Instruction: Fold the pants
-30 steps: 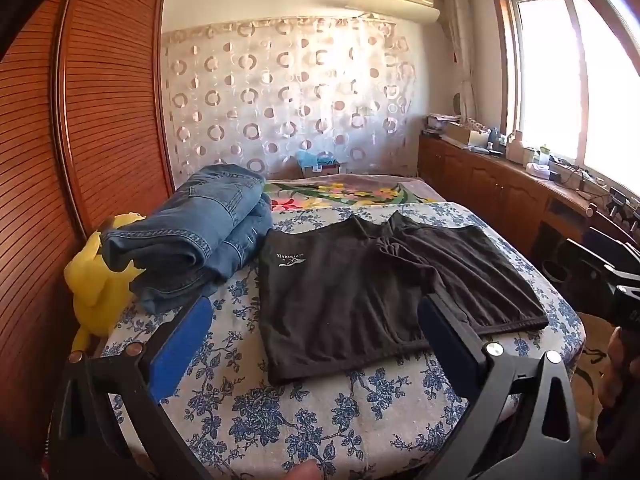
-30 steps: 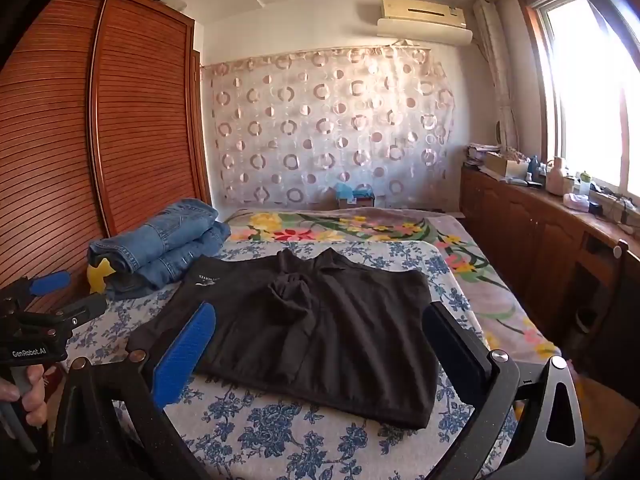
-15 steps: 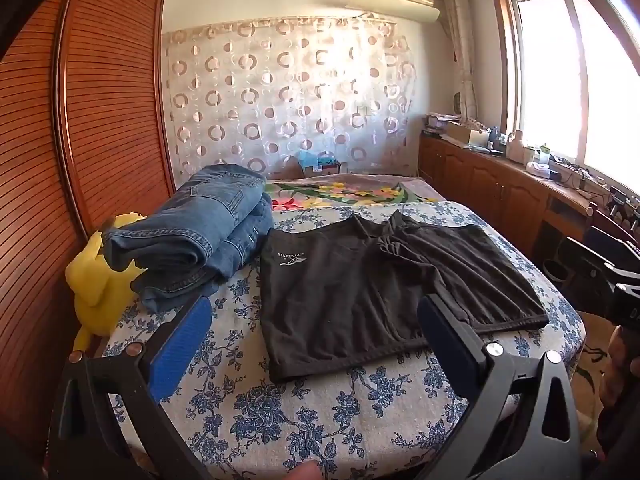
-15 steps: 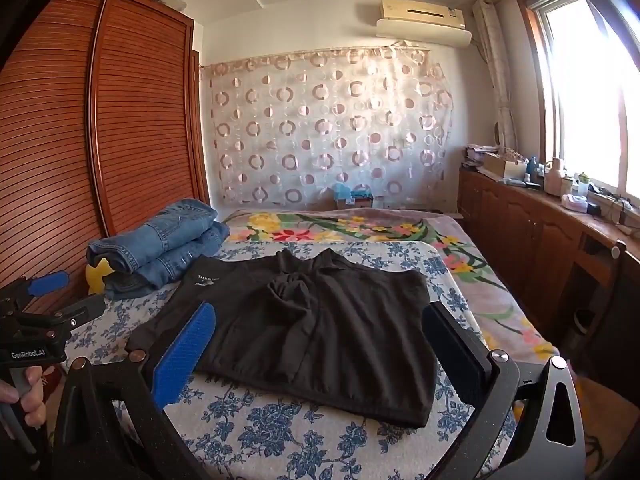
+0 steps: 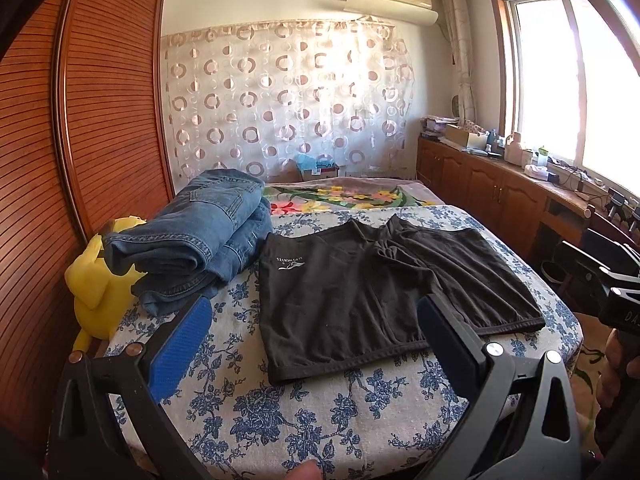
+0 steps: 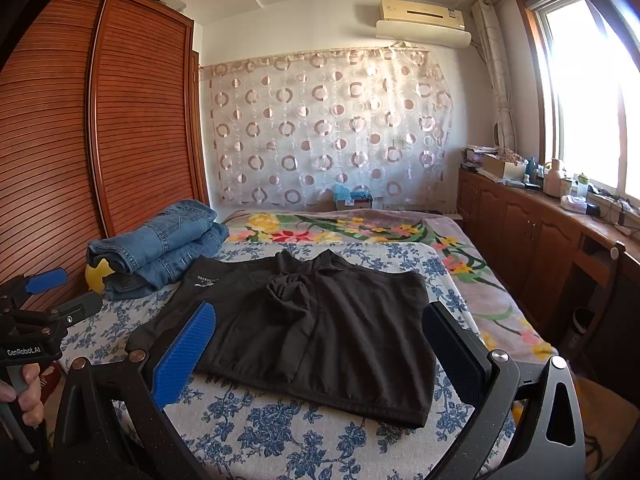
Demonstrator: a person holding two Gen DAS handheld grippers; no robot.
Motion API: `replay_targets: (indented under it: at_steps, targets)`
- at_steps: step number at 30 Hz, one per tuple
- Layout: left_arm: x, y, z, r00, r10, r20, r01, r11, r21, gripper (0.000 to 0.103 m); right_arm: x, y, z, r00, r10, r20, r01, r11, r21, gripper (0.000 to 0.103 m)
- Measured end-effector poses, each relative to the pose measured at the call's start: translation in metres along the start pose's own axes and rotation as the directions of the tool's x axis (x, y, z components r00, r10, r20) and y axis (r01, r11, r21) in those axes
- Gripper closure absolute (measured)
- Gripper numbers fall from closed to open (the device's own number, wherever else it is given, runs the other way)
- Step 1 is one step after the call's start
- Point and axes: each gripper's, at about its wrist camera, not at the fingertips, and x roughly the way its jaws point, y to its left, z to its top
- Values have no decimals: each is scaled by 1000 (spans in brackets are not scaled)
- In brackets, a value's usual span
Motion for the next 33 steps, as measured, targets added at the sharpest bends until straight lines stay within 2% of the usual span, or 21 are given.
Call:
replay_targets:
  at_steps: [33]
  targets:
    - [-12, -3, 15, 1000, -4, 9, 4, 1000, 0, 0, -1, 0, 2, 1000, -1, 3, 1, 1000, -1, 0]
